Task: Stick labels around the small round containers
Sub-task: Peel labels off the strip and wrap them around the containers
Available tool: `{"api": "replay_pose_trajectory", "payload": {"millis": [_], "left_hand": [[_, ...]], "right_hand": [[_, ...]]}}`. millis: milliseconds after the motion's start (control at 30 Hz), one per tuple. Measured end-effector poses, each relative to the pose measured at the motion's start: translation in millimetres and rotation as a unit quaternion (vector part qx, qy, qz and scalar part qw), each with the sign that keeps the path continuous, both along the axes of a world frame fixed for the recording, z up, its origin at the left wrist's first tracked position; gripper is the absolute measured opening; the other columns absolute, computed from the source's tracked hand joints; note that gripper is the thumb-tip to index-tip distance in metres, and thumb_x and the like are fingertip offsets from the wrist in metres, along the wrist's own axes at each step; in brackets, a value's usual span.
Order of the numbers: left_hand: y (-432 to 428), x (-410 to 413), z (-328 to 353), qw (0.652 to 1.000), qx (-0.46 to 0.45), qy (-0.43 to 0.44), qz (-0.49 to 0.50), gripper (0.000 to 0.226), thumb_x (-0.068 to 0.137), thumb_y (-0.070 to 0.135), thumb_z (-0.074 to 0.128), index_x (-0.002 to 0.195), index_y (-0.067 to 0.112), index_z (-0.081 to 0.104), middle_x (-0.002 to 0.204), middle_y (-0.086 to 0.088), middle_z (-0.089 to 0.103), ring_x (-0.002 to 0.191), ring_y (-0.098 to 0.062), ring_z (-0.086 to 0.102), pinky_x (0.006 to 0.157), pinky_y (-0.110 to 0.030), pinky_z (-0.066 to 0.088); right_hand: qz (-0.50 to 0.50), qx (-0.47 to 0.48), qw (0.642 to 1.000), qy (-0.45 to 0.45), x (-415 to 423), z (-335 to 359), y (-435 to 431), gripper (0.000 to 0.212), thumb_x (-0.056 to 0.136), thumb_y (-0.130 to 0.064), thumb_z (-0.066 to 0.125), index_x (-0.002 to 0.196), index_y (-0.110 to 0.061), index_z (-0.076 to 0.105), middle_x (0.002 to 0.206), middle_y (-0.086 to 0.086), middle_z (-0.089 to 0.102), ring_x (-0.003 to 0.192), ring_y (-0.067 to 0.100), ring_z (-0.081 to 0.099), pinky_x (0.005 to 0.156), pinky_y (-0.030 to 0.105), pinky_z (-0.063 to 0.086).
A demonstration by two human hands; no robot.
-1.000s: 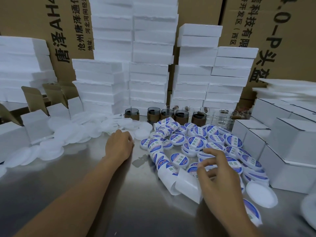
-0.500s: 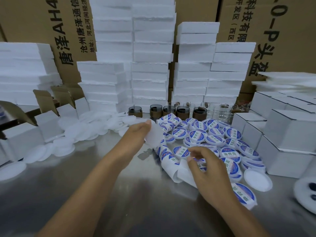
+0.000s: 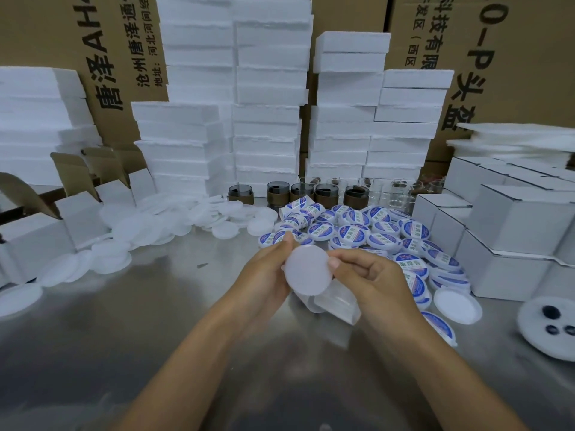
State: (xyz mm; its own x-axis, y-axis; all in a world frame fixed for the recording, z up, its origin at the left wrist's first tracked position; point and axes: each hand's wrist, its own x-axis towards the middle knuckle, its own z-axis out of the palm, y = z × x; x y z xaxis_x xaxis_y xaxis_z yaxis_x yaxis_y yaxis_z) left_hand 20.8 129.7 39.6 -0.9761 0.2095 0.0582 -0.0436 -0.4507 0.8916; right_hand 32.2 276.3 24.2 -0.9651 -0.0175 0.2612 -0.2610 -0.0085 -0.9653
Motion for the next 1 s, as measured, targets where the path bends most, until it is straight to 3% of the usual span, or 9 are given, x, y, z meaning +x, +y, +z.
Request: {"api": "replay_pose_trajectory", "payload": {"millis": [100, 200, 300, 433, 533, 700, 833, 933, 1000], "left_hand": [[5, -2, -5, 1.000, 0.022, -0.021, -0.002, 0.039, 0.094, 0.041, 0.036, 0.085, 0.008, 0.053, 0.091, -0.014, 0.058, 0.095, -0.024, 0.055, 0.086, -0.033, 0.045], [8, -3, -11, 1.000, -0.005, 0.006, -0.009, 0.044, 0.079, 0.045, 0.048, 0.099, 0.007, 0.058, 0.098, -0.013, 0.063, 0.093, -0.023, 0.061, 0.079, -0.031, 0.051], [4, -2, -17, 0.997, -0.046, 0.067, 0.000, 0.032, 0.071, 0.030, 0.060, 0.096, 0.012, 0.064, 0.094, -0.007, 0.068, 0.086, -0.015, 0.065, 0.072, -0.025, 0.055], [-2, -6, -17, 0.996, -0.034, 0.083, 0.019, 0.017, 0.079, 0.021, 0.058, 0.091, 0.015, 0.070, 0.085, 0.005, 0.071, 0.075, -0.007, 0.066, 0.059, -0.019, 0.051], [-8, -13, -17, 0.996, 0.013, 0.052, 0.078, 0.020, 0.089, 0.012, 0.052, 0.080, 0.017, 0.069, 0.075, 0.009, 0.069, 0.066, -0.006, 0.062, 0.053, -0.019, 0.049], [-9, -18, -22, 0.993, 0.021, 0.006, 0.113, 0.018, 0.093, 0.010, 0.051, 0.086, 0.012, 0.067, 0.078, -0.002, 0.066, 0.072, -0.014, 0.062, 0.068, -0.026, 0.051], [-7, -20, -27, 0.988, -0.036, -0.042, 0.148, 0.019, 0.093, 0.009, 0.052, 0.085, 0.015, 0.068, 0.086, -0.006, 0.068, 0.083, -0.019, 0.063, 0.078, -0.032, 0.051], [-5, -19, -28, 0.982, -0.069, -0.058, 0.164, 0.019, 0.094, 0.009, 0.051, 0.085, 0.015, 0.067, 0.092, -0.007, 0.066, 0.087, -0.020, 0.061, 0.078, -0.032, 0.050], [-4, -19, -28, 0.981, -0.075, -0.066, 0.166, 0.019, 0.094, 0.009, 0.051, 0.084, 0.014, 0.067, 0.093, -0.009, 0.066, 0.087, -0.021, 0.061, 0.076, -0.032, 0.050]], "right_hand": [[-0.033, -0.018, 0.999, -0.007, -1, -3, -4, 0.010, 0.083, -0.016, 0.066, 0.080, -0.022, 0.073, 0.084, -0.005, 0.074, 0.085, 0.012, 0.068, 0.073, 0.022, 0.054], [-0.052, -0.025, 0.998, 0.004, -1, -3, -8, 0.008, 0.083, -0.016, 0.067, 0.080, -0.021, 0.072, 0.084, -0.003, 0.074, 0.086, 0.016, 0.069, 0.080, 0.030, 0.054], [-0.057, 0.003, 0.998, 0.035, 1, -3, -10, 0.012, 0.083, -0.015, 0.066, 0.078, -0.024, 0.072, 0.082, -0.002, 0.074, 0.085, 0.020, 0.068, 0.081, 0.035, 0.053], [-0.093, 0.098, 0.988, 0.080, -3, -11, -6, 0.014, 0.089, -0.026, 0.058, 0.085, -0.033, 0.068, 0.081, -0.011, 0.071, 0.086, 0.005, 0.065, 0.080, 0.024, 0.048], [-0.137, 0.241, 0.955, 0.103, -8, -19, -2, 0.014, 0.091, -0.031, 0.052, 0.090, -0.039, 0.064, 0.087, -0.016, 0.069, 0.089, -0.005, 0.058, 0.074, 0.014, 0.041], [-0.116, 0.396, 0.900, 0.139, -10, -26, -3, 0.029, 0.092, -0.036, 0.046, 0.084, -0.019, 0.068, 0.084, -0.005, 0.067, 0.086, 0.013, 0.056, 0.080, 0.039, 0.045], [-0.123, 0.387, 0.905, 0.128, -9, -24, -2, 0.030, 0.092, -0.041, 0.045, 0.081, -0.023, 0.066, 0.073, -0.007, 0.064, 0.078, 0.010, 0.056, 0.074, 0.036, 0.046], [-0.117, 0.414, 0.897, 0.105, -9, -23, -5, 0.018, 0.091, -0.042, 0.049, 0.097, -0.032, 0.062, 0.065, -0.010, 0.060, 0.073, 0.007, 0.056, 0.071, 0.031, 0.043], [-0.127, 0.460, 0.873, 0.097, -10, -21, -8, 0.030, 0.091, -0.045, 0.048, 0.116, -0.032, 0.056, 0.075, -0.007, 0.064, 0.087, 0.014, 0.058, 0.080, 0.033, 0.042]]}}
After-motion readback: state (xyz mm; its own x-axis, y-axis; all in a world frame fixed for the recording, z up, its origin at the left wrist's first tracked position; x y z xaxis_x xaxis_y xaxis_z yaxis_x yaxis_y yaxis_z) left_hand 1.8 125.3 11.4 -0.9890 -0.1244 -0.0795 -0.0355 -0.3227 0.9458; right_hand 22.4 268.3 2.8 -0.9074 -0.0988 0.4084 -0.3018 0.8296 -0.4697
